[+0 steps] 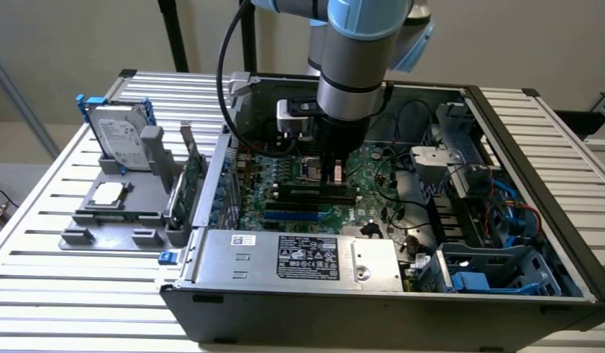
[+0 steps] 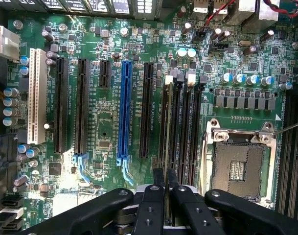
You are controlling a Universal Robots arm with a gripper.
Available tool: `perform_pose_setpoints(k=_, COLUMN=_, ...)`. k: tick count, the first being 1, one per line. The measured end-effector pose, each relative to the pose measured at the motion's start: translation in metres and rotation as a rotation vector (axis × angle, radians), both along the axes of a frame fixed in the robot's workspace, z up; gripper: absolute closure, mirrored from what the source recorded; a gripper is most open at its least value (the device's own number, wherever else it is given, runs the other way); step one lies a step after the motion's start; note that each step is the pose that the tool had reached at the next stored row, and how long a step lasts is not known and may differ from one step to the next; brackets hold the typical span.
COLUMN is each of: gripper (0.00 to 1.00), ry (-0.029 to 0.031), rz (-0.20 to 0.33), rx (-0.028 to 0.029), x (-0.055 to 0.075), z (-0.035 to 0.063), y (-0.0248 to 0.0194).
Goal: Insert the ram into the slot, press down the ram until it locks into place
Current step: 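Insert the ram into the slot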
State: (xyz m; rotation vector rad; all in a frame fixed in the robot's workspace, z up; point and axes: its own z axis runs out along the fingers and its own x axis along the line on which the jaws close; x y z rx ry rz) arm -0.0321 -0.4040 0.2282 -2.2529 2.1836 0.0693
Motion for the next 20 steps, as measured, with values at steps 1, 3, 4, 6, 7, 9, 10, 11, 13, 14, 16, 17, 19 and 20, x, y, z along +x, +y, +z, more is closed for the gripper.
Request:
perform_pose_setpoints(k=1, gripper=0.87, ry=0.0, rz=0.0, rx=0.0, x=0.0001, z=-0.0001, y=0.0002)
perform_pose_setpoints(k=3, gripper=0.87, ry=0.0001, rz=0.0, rx=-0.0001, x=0.0, z=-0.0003, y=0.0002)
perform_pose_setpoints(k=4, gripper=0.87, ry=-0.0001, rz=0.0, rx=0.0001, x=0.0, z=-0.0006, y=0.0003)
perform_pose_setpoints(k=6, gripper=0.87, ry=-0.0001, rz=0.0, rx=0.0001, x=-0.0001, z=-0.001, y=0.0003)
perform_pose_setpoints(k=7, gripper=0.87, ry=-0.0001, rz=0.0, rx=0.0001, x=-0.0001, z=-0.0013, y=0.0003)
perform_pose_setpoints(k=9, gripper=0.87, ry=-0.0001, rz=0.0, rx=0.0, x=-0.0002, z=-0.0017, y=0.0003)
perform_pose_setpoints(k=10, gripper=0.87, ry=-0.0001, rz=0.0, rx=0.0001, x=-0.0003, z=-0.0019, y=0.0003)
perform_pose_setpoints(k=11, gripper=0.87, ry=-0.0001, rz=0.0, rx=0.0001, x=-0.0004, z=-0.0021, y=0.0003)
perform_pose_setpoints(k=13, gripper=0.87, ry=-0.0001, rz=0.0, rx=0.0001, x=-0.0005, z=-0.0025, y=0.0003)
perform_pose_setpoints(k=14, gripper=0.87, ry=-0.0001, rz=0.0, rx=0.0001, x=-0.0005, z=-0.0027, y=0.0003)
perform_pose_setpoints(k=16, gripper=0.87, ry=0.0, rz=0.0, rx=0.0001, x=-0.0006, z=-0.003, y=0.0003)
perform_pose_setpoints(k=17, gripper=0.87, ry=0.0, rz=-0.001, rx=0.0, x=-0.0006, z=-0.003, y=0.0003)
perform_pose_setpoints(k=19, gripper=0.87, ry=-0.0002, rz=-0.002, rx=0.0003, x=-0.0006, z=-0.0031, y=0.0002)
perform_pose_setpoints(k=20, gripper=0.87, ry=-0.0002, rz=-0.003, rx=0.0005, x=-0.0006, z=-0.0032, y=-0.0001)
